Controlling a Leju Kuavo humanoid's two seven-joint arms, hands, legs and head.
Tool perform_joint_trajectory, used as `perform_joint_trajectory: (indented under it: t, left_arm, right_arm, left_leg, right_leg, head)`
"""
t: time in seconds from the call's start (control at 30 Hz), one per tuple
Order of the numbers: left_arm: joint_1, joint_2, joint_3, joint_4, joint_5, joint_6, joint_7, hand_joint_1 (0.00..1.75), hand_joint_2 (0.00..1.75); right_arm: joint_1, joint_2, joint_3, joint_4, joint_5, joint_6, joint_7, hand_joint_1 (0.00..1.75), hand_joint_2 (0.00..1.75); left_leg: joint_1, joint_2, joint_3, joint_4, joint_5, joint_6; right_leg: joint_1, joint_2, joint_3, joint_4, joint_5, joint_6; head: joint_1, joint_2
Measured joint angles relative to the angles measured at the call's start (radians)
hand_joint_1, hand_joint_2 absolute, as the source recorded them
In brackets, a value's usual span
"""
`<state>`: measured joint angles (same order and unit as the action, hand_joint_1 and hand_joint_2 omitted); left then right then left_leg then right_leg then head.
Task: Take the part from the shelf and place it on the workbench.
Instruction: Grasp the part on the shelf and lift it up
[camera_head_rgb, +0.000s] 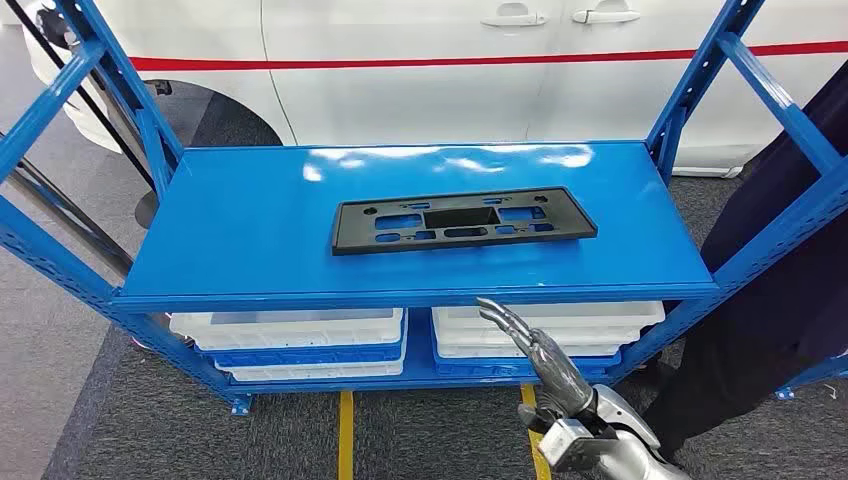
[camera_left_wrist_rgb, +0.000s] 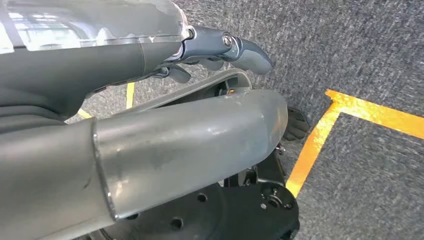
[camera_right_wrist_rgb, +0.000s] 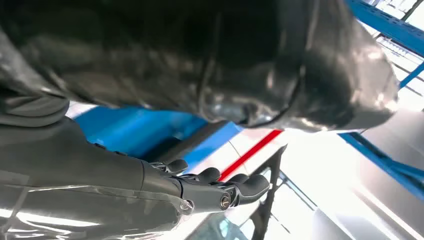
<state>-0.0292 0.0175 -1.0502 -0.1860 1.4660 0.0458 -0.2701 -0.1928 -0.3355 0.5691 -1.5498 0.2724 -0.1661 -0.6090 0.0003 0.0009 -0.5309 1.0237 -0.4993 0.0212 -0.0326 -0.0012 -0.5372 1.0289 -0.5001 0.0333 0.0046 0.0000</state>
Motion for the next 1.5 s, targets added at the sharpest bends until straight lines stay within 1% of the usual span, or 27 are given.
perform_joint_trajectory:
  t: [0.07, 0.17, 0.33, 0.67, 0.87, 1.0, 1.13, 1.33, 1.5]
  left_arm:
    - [-0.001, 0.0, -0.004, 0.0, 0.0, -0.001, 0.003, 0.0, 0.0]
    - [-0.004, 0.001, -0.015, 0.004, 0.0, -0.004, 0.011, 0.0, 0.0]
    - [-0.011, 0.007, -0.037, 0.01, 0.0, -0.013, 0.023, 0.0, 0.0]
    - [-0.019, 0.015, -0.082, 0.016, -0.008, -0.025, 0.043, 0.0, 0.0]
    - [-0.025, 0.016, -0.104, 0.017, -0.024, -0.031, 0.058, 0.0, 0.0]
    - [-0.027, 0.016, -0.116, 0.019, -0.032, -0.031, 0.067, 0.0, 0.0]
    - [-0.027, 0.016, -0.118, 0.02, -0.032, -0.031, 0.067, 0.0, 0.0]
    - [-0.027, 0.016, -0.119, 0.023, -0.033, -0.029, 0.068, 0.0, 0.0]
    - [-0.028, 0.016, -0.126, 0.024, -0.038, -0.028, 0.068, 0.0, 0.0]
  right_arm:
    - [-0.025, 0.013, 0.011, 0.013, 0.014, -0.001, 0.01, 0.0, 0.0]
    - [-0.087, 0.049, 0.043, 0.052, 0.055, -0.005, 0.04, 0.0, 0.0]
    - [-0.226, 0.121, 0.109, 0.155, 0.132, -0.027, 0.098, 0.0, 0.0]
    - [-0.43, 0.264, 0.198, 0.366, 0.272, -0.075, 0.208, 0.0, 0.0]
    - [-0.528, 0.351, 0.227, 0.498, 0.36, -0.117, 0.271, 0.0, 0.0]
    - [-0.564, 0.385, 0.242, 0.553, 0.396, -0.138, 0.296, 0.0, 0.0]
    - [-0.578, 0.402, 0.25, 0.584, 0.404, -0.144, 0.301, 0.0, 1.75]
    - [-0.585, 0.414, 0.256, 0.609, 0.423, -0.174, 0.322, 0.0, 1.75]
    - [-0.587, 0.425, 0.258, 0.636, 0.497, -0.261, 0.359, 0.0, 1.75]
  left_leg:
    - [0.0, 0.0, 0.0, 0.0, 0.0, 0.0]
    - [0.001, -0.002, -0.001, 0.0, 0.002, 0.0]
    - [0.001, -0.001, -0.002, 0.0, 0.004, 0.0]
    - [0.001, -0.002, -0.003, 0.0, 0.006, 0.0]
    - [0.001, -0.001, -0.003, 0.0, 0.006, 0.0]
    - [0.001, -0.001, -0.003, 0.0, 0.006, 0.0]
    - [0.001, -0.002, -0.003, 0.0, 0.006, 0.0]
    - [0.001, -0.002, -0.004, 0.0, 0.006, 0.0]
    - [0.001, -0.002, -0.004, 0.0, 0.006, 0.0]
  right_leg:
    - [0.0, 0.0, 0.0, 0.0, 0.0, 0.0]
    - [0.0, -0.003, 0.0, 0.0, 0.001, 0.0]
    - [0.0, -0.001, -0.003, 0.001, 0.003, 0.0]
    - [0.0, -0.001, -0.004, 0.001, 0.004, 0.0]
    - [0.0, -0.001, -0.004, 0.001, 0.004, 0.0]
    - [0.0, -0.001, -0.004, 0.001, 0.004, 0.0]
    - [0.0, -0.001, -0.005, 0.001, 0.004, 0.0]
    - [0.0, -0.001, -0.005, 0.001, 0.004, 0.0]
    - [0.0, -0.001, -0.005, 0.001, 0.004, 0.0]
  head:
    - [0.0, 0.0]
    - [0.0, 0.0]
    - [0.0, 0.0]
    - [0.0, 0.0]
    - [0.0, 0.0]
    - [0.0, 0.0]
    - [0.0, 0.0]
    - [0.0, 0.0]
    - [0.0, 0.0]
